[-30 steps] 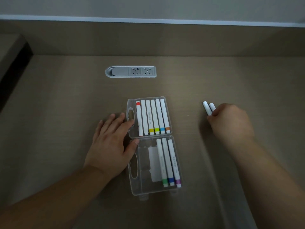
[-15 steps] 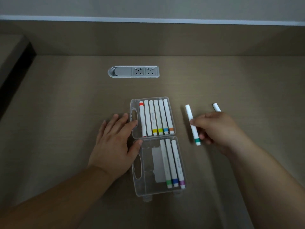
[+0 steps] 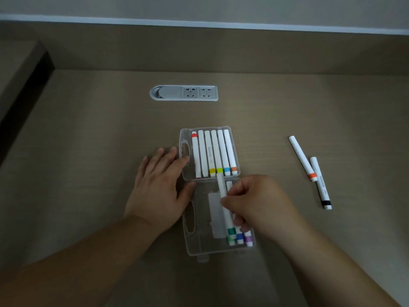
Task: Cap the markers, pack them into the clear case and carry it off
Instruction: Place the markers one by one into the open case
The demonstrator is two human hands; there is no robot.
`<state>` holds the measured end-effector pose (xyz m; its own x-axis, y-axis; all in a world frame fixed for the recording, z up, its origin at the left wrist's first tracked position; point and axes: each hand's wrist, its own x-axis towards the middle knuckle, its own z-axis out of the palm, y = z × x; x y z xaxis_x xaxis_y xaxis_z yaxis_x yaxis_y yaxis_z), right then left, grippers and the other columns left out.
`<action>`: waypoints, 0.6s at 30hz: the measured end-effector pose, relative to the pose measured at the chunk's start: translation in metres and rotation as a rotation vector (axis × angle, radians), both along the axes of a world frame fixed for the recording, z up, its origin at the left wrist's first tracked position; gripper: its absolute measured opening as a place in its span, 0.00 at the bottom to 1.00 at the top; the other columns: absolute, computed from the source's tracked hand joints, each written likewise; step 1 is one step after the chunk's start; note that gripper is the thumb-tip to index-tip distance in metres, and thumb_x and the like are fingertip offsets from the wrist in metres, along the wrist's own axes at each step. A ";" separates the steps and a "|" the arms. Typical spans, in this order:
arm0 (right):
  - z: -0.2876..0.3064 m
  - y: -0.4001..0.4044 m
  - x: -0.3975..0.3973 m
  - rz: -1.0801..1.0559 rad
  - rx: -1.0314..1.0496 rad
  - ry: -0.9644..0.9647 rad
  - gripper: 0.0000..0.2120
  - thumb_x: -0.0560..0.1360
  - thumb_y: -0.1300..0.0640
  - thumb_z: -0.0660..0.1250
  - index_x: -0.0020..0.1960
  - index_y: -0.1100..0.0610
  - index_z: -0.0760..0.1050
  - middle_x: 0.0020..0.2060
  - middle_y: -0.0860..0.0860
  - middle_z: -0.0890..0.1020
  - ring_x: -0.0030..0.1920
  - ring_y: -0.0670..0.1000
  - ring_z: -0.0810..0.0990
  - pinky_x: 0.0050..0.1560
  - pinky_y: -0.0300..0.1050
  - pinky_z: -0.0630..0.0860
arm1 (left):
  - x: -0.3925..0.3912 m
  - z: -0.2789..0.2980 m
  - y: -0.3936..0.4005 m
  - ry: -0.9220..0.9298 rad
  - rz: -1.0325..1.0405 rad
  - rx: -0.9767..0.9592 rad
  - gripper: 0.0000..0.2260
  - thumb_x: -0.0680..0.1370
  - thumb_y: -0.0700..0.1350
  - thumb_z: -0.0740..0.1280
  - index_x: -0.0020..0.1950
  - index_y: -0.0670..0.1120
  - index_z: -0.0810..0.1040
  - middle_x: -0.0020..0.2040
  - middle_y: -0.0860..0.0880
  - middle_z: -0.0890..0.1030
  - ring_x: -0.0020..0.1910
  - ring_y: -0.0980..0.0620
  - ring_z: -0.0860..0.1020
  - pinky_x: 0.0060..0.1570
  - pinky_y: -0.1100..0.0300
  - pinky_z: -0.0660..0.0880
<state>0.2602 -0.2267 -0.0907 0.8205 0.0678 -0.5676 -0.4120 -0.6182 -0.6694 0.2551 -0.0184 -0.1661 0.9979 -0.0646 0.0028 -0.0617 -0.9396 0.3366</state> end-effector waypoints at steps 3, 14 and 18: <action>-0.006 0.007 -0.007 0.028 -0.094 -0.070 0.09 0.73 0.55 0.74 0.35 0.53 0.78 0.27 0.52 0.83 0.26 0.45 0.81 0.31 0.44 0.80 | 0.000 0.000 0.000 -0.001 -0.004 -0.002 0.30 0.77 0.66 0.51 0.77 0.56 0.61 0.79 0.51 0.61 0.80 0.50 0.52 0.78 0.44 0.49; -0.013 0.010 -0.006 0.084 -0.179 -0.060 0.11 0.71 0.53 0.76 0.42 0.48 0.73 0.40 0.49 0.82 0.36 0.48 0.81 0.37 0.43 0.80 | 0.000 0.000 -0.001 -0.005 0.005 -0.001 0.29 0.77 0.66 0.51 0.76 0.58 0.61 0.79 0.52 0.61 0.80 0.51 0.52 0.78 0.45 0.48; -0.011 0.012 -0.005 0.129 -0.212 -0.067 0.11 0.72 0.52 0.75 0.44 0.47 0.72 0.43 0.48 0.80 0.41 0.48 0.81 0.43 0.44 0.81 | 0.000 0.000 -0.001 -0.010 0.003 -0.002 0.29 0.77 0.66 0.51 0.76 0.58 0.61 0.79 0.52 0.61 0.79 0.51 0.52 0.78 0.46 0.48</action>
<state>0.2550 -0.2146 -0.1016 0.8488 0.0599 -0.5253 -0.2796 -0.7924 -0.5422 0.2552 -0.0190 -0.1663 0.9980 -0.0611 0.0130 -0.0619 -0.9390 0.3382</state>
